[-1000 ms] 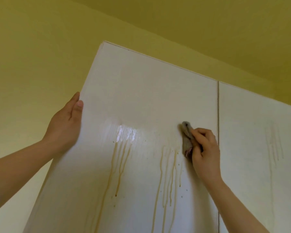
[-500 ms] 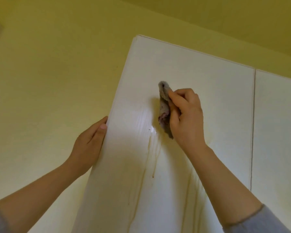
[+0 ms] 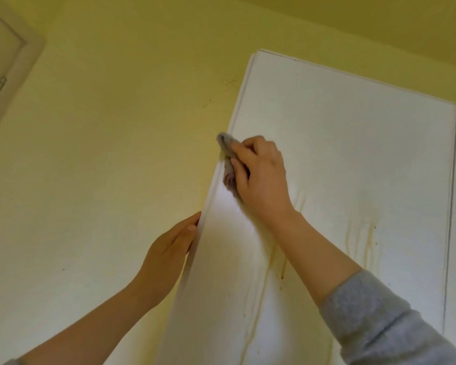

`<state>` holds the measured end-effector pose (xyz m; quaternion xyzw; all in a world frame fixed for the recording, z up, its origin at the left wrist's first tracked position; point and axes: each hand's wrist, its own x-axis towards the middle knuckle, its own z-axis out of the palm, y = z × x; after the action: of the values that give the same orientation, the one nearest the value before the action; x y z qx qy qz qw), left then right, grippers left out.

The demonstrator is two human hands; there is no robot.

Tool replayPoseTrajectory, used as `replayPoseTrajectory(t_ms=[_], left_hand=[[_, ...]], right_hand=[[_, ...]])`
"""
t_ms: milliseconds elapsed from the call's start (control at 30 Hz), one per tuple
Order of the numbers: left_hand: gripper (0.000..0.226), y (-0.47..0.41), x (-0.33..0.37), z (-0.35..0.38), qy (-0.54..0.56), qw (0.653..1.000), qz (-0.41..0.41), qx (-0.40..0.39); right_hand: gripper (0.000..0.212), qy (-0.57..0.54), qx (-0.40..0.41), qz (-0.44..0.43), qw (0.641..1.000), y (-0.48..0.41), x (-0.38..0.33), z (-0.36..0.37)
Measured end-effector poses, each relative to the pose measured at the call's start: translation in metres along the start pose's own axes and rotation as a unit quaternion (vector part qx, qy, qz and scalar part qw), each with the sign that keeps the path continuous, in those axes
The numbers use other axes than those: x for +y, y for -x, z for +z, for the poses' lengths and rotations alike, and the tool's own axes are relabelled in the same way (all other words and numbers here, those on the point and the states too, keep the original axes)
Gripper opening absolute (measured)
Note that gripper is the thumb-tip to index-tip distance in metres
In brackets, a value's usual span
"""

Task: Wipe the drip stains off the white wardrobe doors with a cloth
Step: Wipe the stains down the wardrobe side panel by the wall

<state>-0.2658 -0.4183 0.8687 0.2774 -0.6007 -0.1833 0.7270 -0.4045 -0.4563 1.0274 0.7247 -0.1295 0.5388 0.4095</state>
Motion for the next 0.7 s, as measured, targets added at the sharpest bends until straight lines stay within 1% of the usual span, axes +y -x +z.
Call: replayPoseTrajectory(t_ms=[133, 233, 300, 333, 400, 467, 533, 600, 700], left_hand=[[0.033, -0.002, 0.002, 0.003, 0.024, 0.999, -0.034, 0.023], [0.024, 0.0, 0.003, 0.005, 0.041, 0.997, -0.051, 0.034], [0.025, 0.004, 0.003, 0.007, 0.023, 0.998, -0.041, 0.041], [0.026, 0.005, 0.004, 0.009, -0.002, 0.999, -0.029, 0.046], [0.022, 0.008, 0.007, 0.015, -0.054, 0.997, -0.006, 0.063], [0.019, 0.007, 0.01, 0.025, -0.079, 0.992, 0.001, 0.099], [0.017, 0.002, 0.009, 0.03, -0.082, 0.988, -0.002, 0.13], [0.017, -0.004, 0.008, 0.034, -0.084, 0.986, -0.013, 0.143], [0.034, -0.012, 0.003, 0.036, -0.092, 0.985, -0.015, 0.142]], right_hand=[[0.031, -0.042, -0.05, -0.084, 0.994, 0.055, -0.02, 0.002], [0.034, -0.048, -0.073, -0.098, 0.991, 0.076, -0.026, -0.004], [0.037, -0.046, -0.036, -0.039, 0.998, 0.072, -0.022, -0.014], [0.042, -0.04, 0.006, 0.008, 0.999, 0.065, -0.017, -0.022], [0.048, -0.022, 0.095, 0.088, 0.991, 0.042, 0.0, -0.039], [0.047, 0.007, 0.136, 0.136, 0.981, 0.015, 0.024, -0.058], [0.047, 0.036, 0.118, 0.147, 0.981, -0.004, 0.047, -0.067], [0.041, 0.04, 0.083, 0.136, 0.986, -0.01, 0.065, -0.066], [0.038, 0.024, 0.072, 0.116, 0.99, -0.006, 0.071, -0.06]])
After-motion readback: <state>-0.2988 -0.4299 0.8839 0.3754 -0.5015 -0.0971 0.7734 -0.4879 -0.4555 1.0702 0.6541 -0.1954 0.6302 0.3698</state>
